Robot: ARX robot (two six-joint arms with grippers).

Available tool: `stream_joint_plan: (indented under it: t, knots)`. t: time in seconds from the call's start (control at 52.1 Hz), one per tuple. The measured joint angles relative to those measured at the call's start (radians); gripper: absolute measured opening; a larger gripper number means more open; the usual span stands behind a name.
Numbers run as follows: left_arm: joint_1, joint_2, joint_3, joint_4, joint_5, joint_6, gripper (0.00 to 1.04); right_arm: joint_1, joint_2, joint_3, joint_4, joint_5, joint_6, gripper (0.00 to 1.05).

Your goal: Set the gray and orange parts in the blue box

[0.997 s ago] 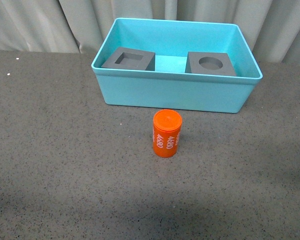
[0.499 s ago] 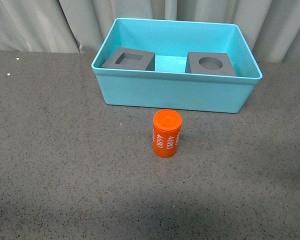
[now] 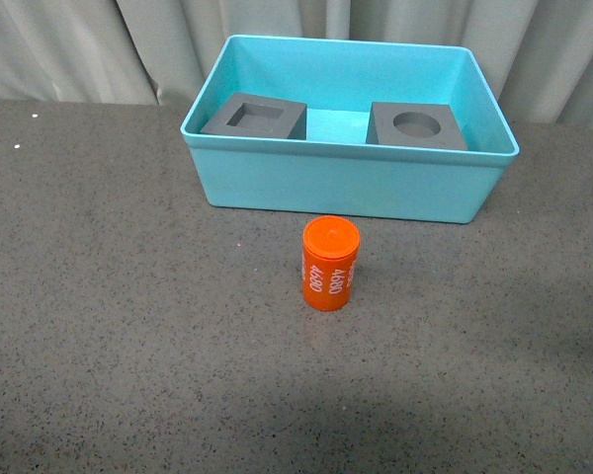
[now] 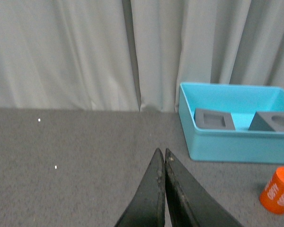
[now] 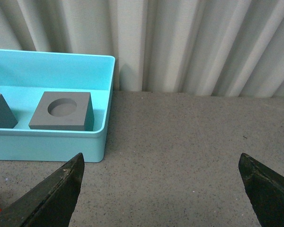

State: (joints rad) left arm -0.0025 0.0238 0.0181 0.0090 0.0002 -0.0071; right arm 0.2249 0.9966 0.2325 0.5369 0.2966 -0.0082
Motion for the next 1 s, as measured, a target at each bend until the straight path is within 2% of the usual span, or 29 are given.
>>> stream_joint_plan:
  t: [0.211, 0.46, 0.537, 0.575, 0.69, 0.997]
  knots:
    - [0.0, -0.018, 0.0, -0.007, 0.0, -0.001, 0.04, 0.0, -0.002, 0.0, 0.0, 0.0, 0.0, 0.95]
    - [0.0, -0.019, 0.0, -0.008, 0.0, 0.0, 0.61, 0.0, -0.002, 0.0, 0.0, 0.0, 0.0, 0.95]
    - [0.0, -0.019, 0.0, -0.008, 0.0, 0.0, 0.73, 0.0, -0.002, 0.0, 0.0, -0.001, -0.001, 0.95]
    - [0.0, -0.019, 0.0, -0.008, 0.0, 0.0, 0.79, -0.008, -0.002, 0.002, -0.016, -0.041, -0.024, 0.95]
    - [0.0, -0.019, 0.0, -0.008, 0.0, 0.001, 0.99, -0.002, 0.059, 0.039, -0.078, -0.244, -0.138, 0.95]
    - [0.0, -0.019, 0.0, -0.008, 0.0, 0.003, 0.98, 0.147, 0.385, 0.282, -0.29, -0.406, -0.173, 0.95]
